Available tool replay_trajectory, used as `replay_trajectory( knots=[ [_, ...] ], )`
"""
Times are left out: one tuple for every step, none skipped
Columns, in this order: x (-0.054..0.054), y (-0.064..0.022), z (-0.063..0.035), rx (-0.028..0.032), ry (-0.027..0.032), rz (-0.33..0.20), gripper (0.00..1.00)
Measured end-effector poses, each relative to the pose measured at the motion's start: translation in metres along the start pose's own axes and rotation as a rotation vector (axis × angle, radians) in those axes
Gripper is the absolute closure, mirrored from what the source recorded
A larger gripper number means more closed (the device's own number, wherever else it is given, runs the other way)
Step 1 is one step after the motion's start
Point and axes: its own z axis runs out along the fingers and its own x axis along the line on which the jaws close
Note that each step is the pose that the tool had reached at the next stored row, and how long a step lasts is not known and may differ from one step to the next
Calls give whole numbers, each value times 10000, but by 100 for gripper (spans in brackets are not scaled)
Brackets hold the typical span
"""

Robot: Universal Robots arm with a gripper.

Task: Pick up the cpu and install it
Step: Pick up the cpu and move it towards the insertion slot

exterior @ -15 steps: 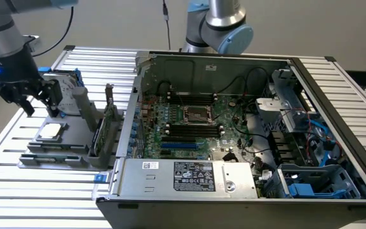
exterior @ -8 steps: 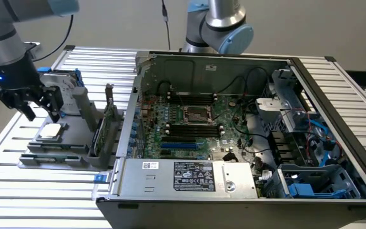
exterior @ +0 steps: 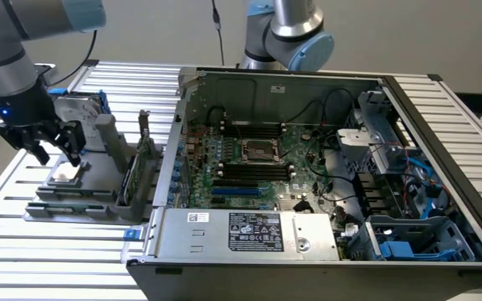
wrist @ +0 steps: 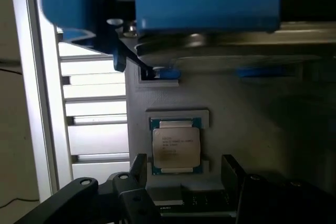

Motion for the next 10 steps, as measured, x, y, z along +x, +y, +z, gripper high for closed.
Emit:
replay_trajectory(
  knots=[
    [0,0,19,-25,0,-5,32],
    [1,0,37,-53,3,-10,32],
    [1,1,54,-84,3,-17,32],
    [2,1,70,-115,6,-25,32],
    [3,1,86,-146,7,-32,32],
    [3,1,103,-167,8,-41,32],
    [4,-2,122,-181,8,-50,32],
    [4,-4,140,-188,6,-57,32],
    [5,-6,158,-194,7,-62,32],
    [5,-8,176,-204,8,-67,32]
  ],
)
